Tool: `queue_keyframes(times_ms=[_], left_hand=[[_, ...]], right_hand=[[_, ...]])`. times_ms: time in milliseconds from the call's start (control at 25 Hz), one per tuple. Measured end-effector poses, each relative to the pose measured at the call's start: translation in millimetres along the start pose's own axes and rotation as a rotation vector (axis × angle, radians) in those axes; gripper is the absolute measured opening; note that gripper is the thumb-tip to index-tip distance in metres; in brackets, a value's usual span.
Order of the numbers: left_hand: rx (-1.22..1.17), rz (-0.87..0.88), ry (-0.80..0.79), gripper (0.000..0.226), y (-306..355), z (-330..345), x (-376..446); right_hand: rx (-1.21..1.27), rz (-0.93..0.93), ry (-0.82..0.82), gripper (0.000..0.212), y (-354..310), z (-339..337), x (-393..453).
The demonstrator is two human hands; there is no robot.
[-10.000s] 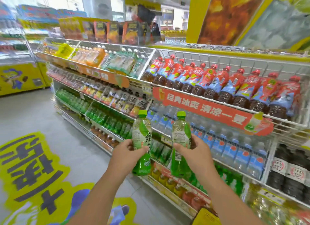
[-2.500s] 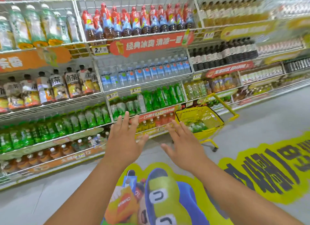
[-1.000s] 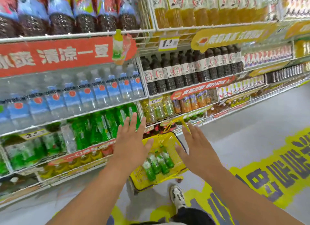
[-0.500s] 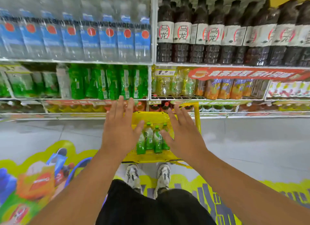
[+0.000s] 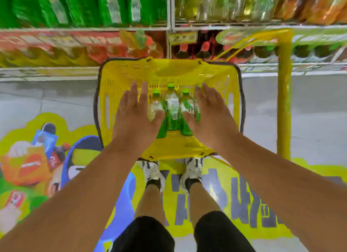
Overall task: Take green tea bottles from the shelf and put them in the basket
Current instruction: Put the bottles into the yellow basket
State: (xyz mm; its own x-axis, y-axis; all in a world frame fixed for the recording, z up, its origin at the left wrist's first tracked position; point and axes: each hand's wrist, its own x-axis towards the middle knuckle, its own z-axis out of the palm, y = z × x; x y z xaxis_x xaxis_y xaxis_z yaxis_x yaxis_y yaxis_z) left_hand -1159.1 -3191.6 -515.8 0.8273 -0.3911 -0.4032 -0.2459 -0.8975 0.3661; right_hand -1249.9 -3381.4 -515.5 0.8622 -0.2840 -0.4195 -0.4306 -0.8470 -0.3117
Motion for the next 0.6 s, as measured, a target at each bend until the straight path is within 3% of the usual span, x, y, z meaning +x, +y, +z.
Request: queue_keyframes(times_ms=[360,600], left_hand=[[0.003,-0.085,-0.120,0.087,-42.2,108.1,60.6],[-0.208,-0.257,-0.195,0.096,-53.8,154.3,78.1]], right_hand=[[0.094,0.130,-0.098,0.076,12.5,129.8,77.4],[0.324,0.312,-0.103,0.079,0.2,167.9,107.2]])
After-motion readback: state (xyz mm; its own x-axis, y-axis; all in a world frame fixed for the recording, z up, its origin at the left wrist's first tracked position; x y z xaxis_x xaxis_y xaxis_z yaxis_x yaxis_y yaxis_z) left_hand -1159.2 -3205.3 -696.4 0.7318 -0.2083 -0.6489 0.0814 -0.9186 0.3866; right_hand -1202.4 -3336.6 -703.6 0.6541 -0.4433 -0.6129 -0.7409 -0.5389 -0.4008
